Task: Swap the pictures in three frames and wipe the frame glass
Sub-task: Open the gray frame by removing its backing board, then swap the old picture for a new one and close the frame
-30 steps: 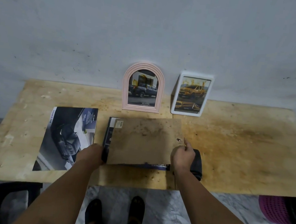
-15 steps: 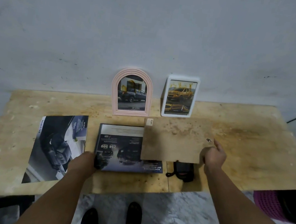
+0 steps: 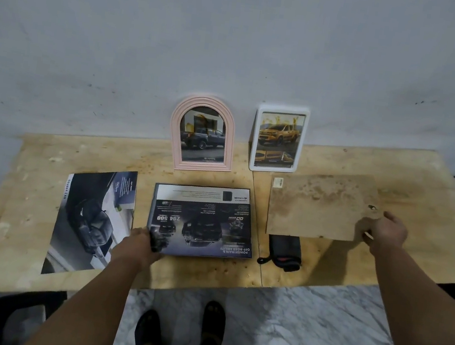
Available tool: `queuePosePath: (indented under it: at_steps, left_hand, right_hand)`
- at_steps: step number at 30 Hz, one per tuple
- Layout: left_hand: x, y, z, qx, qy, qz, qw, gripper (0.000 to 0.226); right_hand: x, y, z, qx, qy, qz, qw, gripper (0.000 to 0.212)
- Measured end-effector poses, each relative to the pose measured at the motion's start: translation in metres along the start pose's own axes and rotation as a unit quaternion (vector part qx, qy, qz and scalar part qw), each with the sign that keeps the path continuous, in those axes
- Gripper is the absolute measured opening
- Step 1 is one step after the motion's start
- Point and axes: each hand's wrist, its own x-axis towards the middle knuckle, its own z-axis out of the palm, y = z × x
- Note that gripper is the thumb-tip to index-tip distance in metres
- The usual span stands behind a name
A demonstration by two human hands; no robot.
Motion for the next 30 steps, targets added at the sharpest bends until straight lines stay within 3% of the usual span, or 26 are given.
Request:
queuePosePath:
  at_steps: [3,5,7,11,15,17,19,23,30]
  left_hand:
    - [-0.005,0.000,0.001,-0.014,0.001,0.003,1.000,0.077]
    - [-0.008,-0.001,0.001,-0.018,0.007,0.008,1.000,0.071]
    - [-0.010,-0.001,0.001,-0.033,0.015,0.008,0.999,0.064]
    - [-0.012,0.002,0.002,-0.058,0.024,-0.003,0.998,0.059]
    - [-0.013,0.007,0.004,-0.079,0.030,-0.018,0.996,0.055]
    - [-0.012,0.009,0.004,-0.079,0.035,-0.023,0.996,0.053]
    - [-0.013,0.011,0.003,-0.074,0.040,-0.027,0.996,0.050]
    - [-0.015,0.014,0.003,-0.072,0.049,-0.035,0.996,0.047]
    - [-0.015,0.012,0.003,-0.072,0.054,-0.038,0.995,0.044]
  right_hand:
    - [-0.004,-0.007,-0.004,-0.006,0.029,-0.013,0.999,0.058]
    - [-0.024,-0.010,-0.001,-0.116,0.072,-0.058,0.989,0.060]
    - [-0.056,-0.006,0.011,-0.259,0.084,-0.139,0.952,0.059]
    - [-0.120,0.022,0.049,-0.396,-0.072,-0.339,0.850,0.049]
    - [-0.170,0.055,0.099,-0.503,-0.262,-0.404,0.718,0.044]
    - [-0.189,0.072,0.123,-0.561,-0.309,-0.437,0.632,0.047]
    - [-0.198,0.093,0.141,-0.596,-0.332,-0.445,0.579,0.059]
    - [-0.201,0.128,0.157,-0.659,-0.334,-0.412,0.533,0.096]
    - [-0.209,0.132,0.163,-0.661,-0.330,-0.369,0.564,0.106]
